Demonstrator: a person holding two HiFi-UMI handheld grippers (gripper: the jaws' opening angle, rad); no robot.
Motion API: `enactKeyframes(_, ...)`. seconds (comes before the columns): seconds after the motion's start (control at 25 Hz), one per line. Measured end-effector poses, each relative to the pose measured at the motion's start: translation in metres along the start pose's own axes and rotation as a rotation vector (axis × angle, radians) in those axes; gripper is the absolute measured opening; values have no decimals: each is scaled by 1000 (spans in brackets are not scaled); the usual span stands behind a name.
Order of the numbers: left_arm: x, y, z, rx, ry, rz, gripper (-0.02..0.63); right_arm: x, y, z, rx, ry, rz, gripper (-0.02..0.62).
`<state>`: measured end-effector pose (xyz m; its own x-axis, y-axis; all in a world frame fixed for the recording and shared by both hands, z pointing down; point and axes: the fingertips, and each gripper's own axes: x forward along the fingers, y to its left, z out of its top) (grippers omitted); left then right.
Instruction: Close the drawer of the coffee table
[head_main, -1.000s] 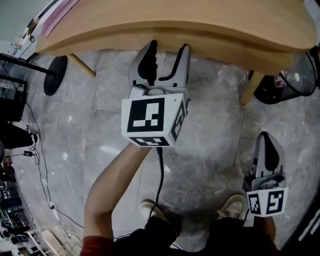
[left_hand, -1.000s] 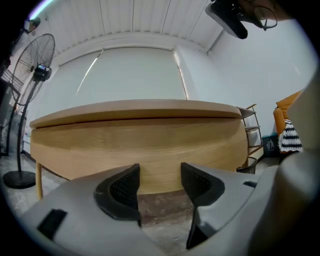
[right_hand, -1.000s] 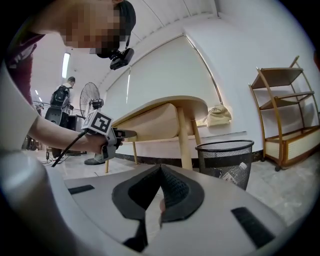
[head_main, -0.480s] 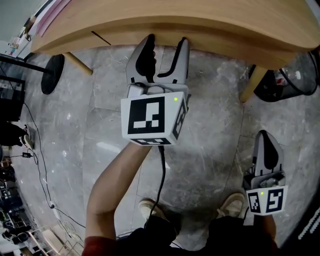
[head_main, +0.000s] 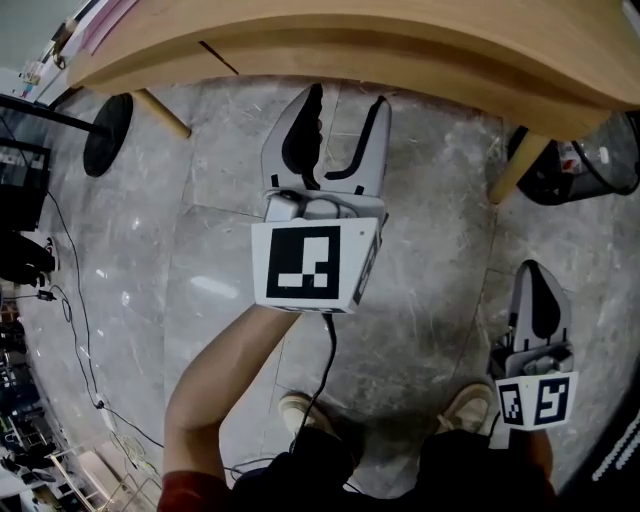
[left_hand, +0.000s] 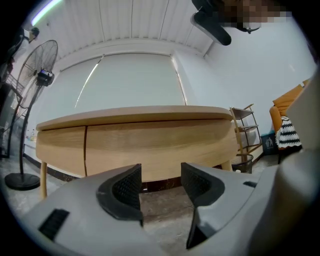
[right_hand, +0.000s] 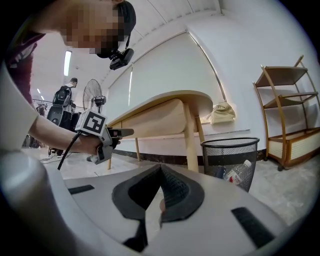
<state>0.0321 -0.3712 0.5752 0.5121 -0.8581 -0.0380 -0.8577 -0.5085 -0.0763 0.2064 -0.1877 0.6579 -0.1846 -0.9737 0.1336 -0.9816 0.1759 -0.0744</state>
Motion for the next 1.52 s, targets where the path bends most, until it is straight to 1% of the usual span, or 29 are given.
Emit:
enactKeyframes(0.24,-43,2,-18,1,34,-26,244,5,21,-2,-17,8,33,-3)
enactKeyframes(0.48,-104,6,-47,-14,108,-39,244,11,41,-4,-40,19,69,-3)
enactKeyframes(0.64,-147,12,-70,-33,157,-12,244,14,56,-7,-57,28,90,-3)
enactKeyframes(0.84,-193,17,-95,-19,207,28,244,17,71,-11,-61,40,111,-3)
enactKeyframes(0.92,-210,20,-103,-17,213,68,244,16,77,-14,-62,44,119,-3)
enactKeyframes(0.96,-218,23,-109,-25,214,101,244,15,81,-17,-67,50,126,-3)
enactKeyframes(1.04,-234,29,-124,-66,233,177,244,14,88,-24,-88,67,147,-3)
enactKeyframes(1.08,-242,30,-134,-90,254,197,244,14,92,-28,-102,76,156,-3)
enactKeyframes(1.12,-247,29,-142,-101,276,198,244,13,97,-31,-116,81,163,-3)
enactKeyframes(1.2,-252,28,-150,-85,302,184,244,10,103,-35,-135,81,171,-3)
enactKeyframes(1.36,-252,31,-142,-48,268,190,244,9,106,-35,-131,76,169,-3)
enactKeyframes(1.52,-253,23,-144,-44,283,174,244,8,105,-34,-130,77,166,-3)
